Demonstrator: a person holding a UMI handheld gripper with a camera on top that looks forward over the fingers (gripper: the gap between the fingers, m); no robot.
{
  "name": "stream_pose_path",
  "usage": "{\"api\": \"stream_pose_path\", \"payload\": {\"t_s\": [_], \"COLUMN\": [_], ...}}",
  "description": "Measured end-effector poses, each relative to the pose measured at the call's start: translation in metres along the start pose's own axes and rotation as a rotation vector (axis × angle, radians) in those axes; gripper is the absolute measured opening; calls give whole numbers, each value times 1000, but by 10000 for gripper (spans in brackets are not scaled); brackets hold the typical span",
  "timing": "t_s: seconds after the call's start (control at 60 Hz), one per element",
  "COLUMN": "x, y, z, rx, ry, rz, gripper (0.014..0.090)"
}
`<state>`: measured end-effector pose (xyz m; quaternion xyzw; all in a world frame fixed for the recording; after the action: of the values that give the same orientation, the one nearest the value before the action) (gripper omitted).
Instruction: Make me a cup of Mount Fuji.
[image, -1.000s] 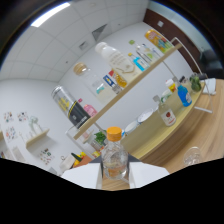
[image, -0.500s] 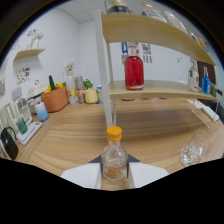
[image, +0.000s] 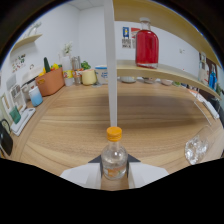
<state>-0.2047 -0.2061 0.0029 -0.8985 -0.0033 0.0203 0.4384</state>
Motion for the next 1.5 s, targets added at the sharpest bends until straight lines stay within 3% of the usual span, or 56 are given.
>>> {"api": "stream_pose_path", "payload": {"t_s": [0.25, 0.367, 0.433, 0.483, 0.7, 0.917, 1.15, 1.3, 1.5], "x": [0, 0, -3, -2, 30, 120, 211, 258, 293], "y": [6, 11, 9, 4, -45, -65, -37, -56, -152], "z": [-6, -11, -21, -32, -104, -154, -172, -185, -199], "rx": [-2, -25, -18, -2, 135, 238, 172, 160, 333], "ry": [-31, -59, -93, -109, -131, -44, 23, 66, 57], "rz": [-13, -7, -5, -14, -56, -71, -72, -43, 18], "gripper": [399, 555, 776, 859, 862, 859, 860, 864, 862]}}
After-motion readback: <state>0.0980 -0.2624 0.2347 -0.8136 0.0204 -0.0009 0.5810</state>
